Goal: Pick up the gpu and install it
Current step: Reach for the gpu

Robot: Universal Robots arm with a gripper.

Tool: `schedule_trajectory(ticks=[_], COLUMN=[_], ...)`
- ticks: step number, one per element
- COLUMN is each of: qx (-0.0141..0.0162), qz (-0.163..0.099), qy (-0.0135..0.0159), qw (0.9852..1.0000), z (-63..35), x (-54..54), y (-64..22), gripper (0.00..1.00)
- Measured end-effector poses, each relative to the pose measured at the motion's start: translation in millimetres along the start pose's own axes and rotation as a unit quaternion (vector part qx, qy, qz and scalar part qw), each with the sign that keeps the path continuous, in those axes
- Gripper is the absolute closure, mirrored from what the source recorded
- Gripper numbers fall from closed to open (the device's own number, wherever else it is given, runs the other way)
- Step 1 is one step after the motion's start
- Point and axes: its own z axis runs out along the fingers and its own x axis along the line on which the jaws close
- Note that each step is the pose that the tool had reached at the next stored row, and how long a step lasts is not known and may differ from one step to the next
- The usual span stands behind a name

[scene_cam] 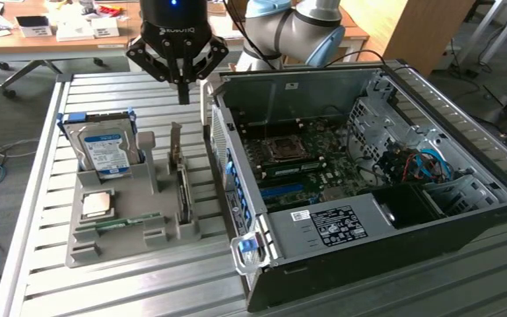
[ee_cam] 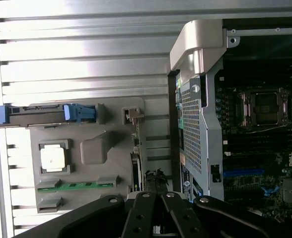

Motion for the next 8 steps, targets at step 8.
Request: schedule_trajectory(ticks=[8], qx=[0.0000], qz=[0.000], qy=[0.0000], qw=[1.0000], z=[-0.2], x=[8.2], y=[-0.6], gripper=[0.89])
